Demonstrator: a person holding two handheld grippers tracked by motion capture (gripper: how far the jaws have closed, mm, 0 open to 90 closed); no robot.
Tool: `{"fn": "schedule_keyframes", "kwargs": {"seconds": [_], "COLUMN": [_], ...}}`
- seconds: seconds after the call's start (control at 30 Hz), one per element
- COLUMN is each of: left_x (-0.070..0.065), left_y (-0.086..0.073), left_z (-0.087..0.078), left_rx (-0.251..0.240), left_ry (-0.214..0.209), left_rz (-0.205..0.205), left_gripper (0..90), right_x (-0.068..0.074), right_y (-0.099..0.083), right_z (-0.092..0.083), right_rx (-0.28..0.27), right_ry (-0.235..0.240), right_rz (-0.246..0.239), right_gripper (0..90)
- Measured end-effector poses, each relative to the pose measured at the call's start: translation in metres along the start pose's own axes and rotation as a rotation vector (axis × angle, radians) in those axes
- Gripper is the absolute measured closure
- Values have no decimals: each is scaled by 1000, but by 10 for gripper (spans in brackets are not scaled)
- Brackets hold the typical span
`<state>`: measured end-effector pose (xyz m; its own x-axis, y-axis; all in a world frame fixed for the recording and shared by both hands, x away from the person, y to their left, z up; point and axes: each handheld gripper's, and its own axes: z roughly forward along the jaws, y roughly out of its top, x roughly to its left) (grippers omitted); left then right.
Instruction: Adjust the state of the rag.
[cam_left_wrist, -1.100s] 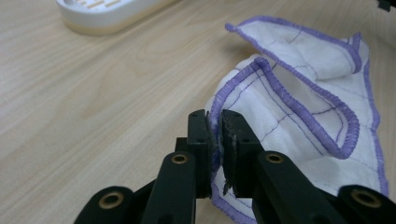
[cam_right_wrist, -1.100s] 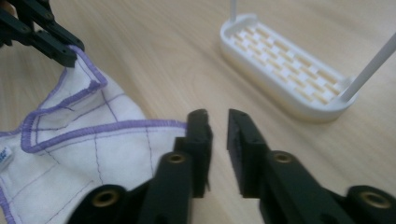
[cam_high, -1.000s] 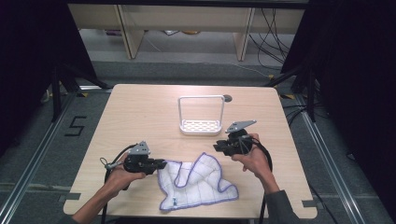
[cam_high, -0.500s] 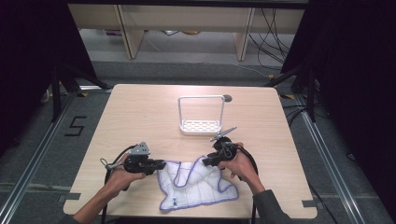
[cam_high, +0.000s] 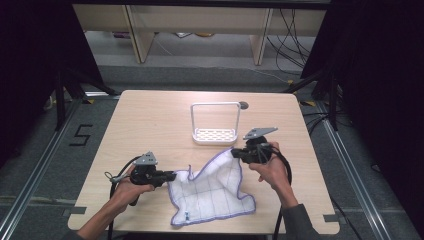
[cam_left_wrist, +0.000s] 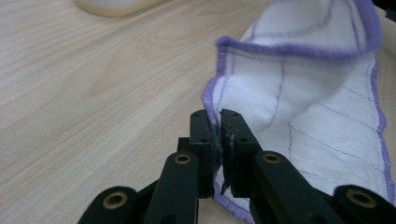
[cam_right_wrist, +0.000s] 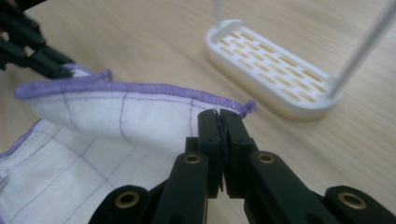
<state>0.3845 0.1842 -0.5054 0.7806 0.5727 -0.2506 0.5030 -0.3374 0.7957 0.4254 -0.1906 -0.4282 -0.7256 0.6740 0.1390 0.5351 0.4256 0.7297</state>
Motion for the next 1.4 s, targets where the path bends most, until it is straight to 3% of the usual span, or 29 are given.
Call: {"fn": "schedule_keyframes", "kwargs": {"seconds": [0.03,0.07,0.1,0.17,0.27,0.33,0.4,0.5,0.63,0.67,0.7,0.73,0.77,0.8,0.83,0.87,0.9,0.97,1.07,1.17,1.27,1.4], "left_x": [1,1,-1,-1,-1,2,3,7,9,10,10,12,16,16,18,20,20,20,17,17,12,3], "left_y": [1,1,3,4,2,1,0,-3,0,3,6,10,18,18,24,29,34,41,46,48,50,53], "left_z": [1,1,4,6,10,9,8,5,7,9,10,13,19,19,25,29,34,45,58,71,78,83], "left_rx": [-9,-9,-20,-15,-22,-65,-85,-86,-92,-85,-75,-72,-82,-82,-67,-49,-40,-15,43,67,89,103], "left_ry": [-24,-24,-9,-11,10,45,64,82,60,49,54,49,40,40,14,18,25,-11,15,-2,9,-11], "left_rz": [-15,-15,-26,-22,-49,-87,-99,-116,-125,-100,-96,-90,-100,-100,-90,-55,-39,-14,44,61,88,146], "left_gripper": [832,832,831,828,815,797,793,791,758,712,592,592,513,489,489,473,474,468,453,456,499,677], "right_x": [-17,-17,-27,-28,-33,-38,-38,-43,-42,-42,-43,-43,-45,-45,-43,-42,-43,-43,-44,-45,-44,-45], "right_y": [-6,-6,-13,-15,-16,-13,-11,-6,-6,-7,-9,-9,-10,-10,-10,-11,-12,-12,-14,-15,-15,-15], "right_z": [-1,-1,4,7,20,35,38,59,63,65,65,65,66,66,65,66,66,68,68,68,68,68], "right_rx": [-24,-24,-26,-20,-5,-6,22,51,94,88,99,99,89,89,106,107,119,123,112,132,131,124], "right_ry": [-23,-23,-28,-46,-93,-145,-135,-156,-181,-187,-186,-186,-193,-193,-189,-191,-190,-196,-188,-185,-182,-177], "right_rz": [49,49,77,74,64,43,48,23,40,46,36,36,11,11,46,57,42,50,55,41,52,41], "right_gripper": [884,884,884,884,884,883,882,880,875,875,872,872,871,871,871,869,868,866,863,858,853,853]}}
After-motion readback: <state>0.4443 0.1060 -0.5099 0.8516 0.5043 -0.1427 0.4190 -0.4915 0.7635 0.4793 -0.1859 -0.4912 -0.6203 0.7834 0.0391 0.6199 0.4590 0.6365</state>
